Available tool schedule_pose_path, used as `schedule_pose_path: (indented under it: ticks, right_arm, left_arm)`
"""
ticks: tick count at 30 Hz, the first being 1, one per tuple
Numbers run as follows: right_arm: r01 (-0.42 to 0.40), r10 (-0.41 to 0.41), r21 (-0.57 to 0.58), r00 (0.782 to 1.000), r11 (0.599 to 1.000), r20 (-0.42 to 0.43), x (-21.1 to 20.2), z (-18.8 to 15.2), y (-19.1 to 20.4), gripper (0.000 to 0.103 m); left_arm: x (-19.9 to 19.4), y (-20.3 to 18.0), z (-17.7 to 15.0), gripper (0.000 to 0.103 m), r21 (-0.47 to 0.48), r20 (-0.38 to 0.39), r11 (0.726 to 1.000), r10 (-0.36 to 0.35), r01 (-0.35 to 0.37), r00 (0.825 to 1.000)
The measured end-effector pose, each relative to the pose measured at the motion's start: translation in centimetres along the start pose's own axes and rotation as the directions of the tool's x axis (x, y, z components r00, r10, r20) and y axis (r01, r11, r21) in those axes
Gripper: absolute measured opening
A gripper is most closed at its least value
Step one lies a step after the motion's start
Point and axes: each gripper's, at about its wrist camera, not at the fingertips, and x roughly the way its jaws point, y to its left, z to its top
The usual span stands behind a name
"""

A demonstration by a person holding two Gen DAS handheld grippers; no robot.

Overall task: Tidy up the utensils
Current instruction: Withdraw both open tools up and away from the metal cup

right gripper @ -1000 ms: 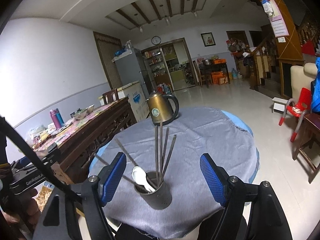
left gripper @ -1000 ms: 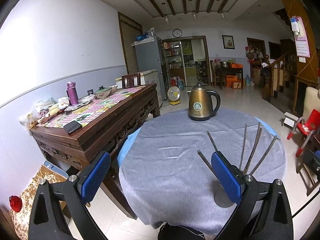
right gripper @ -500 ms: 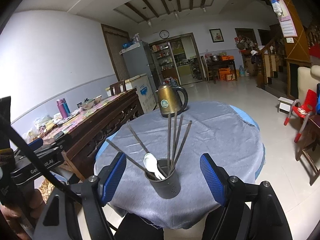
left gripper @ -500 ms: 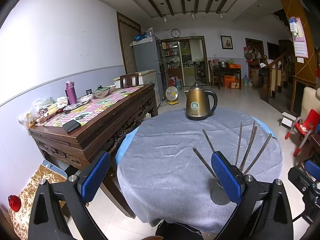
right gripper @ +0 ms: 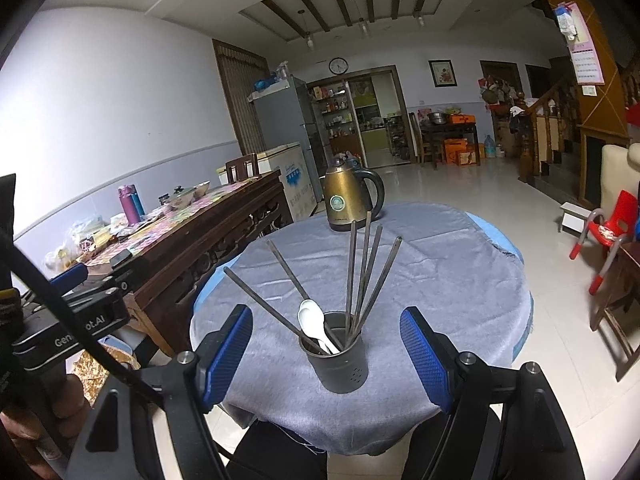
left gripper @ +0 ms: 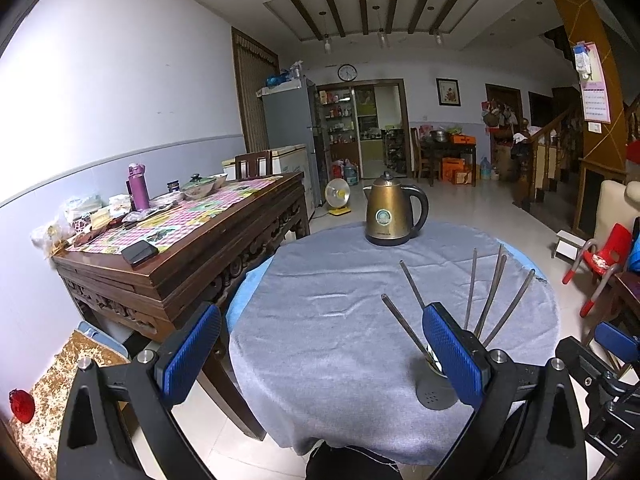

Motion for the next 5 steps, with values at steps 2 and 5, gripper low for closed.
schedule_pose_path:
  ticks: [2,5]
  right_arm:
    - [0.000,0.000,-0.003,1.000,1.000,0.003,0.1,0.0,0.1,0.079]
    - [0.013,-0.013,-0.003,1.000,1.000,0.024,0.1,-0.1,-0.2,0.079]
  left_arm:
    - [0.1,0.0,-0.2,0.101,0.003,0.014,0.999,-0.040,0.040,0.999]
    - [1.0,-0.5,-0.4,0.101,0.013,0.016,0.997,-0.073,0.073,0.997]
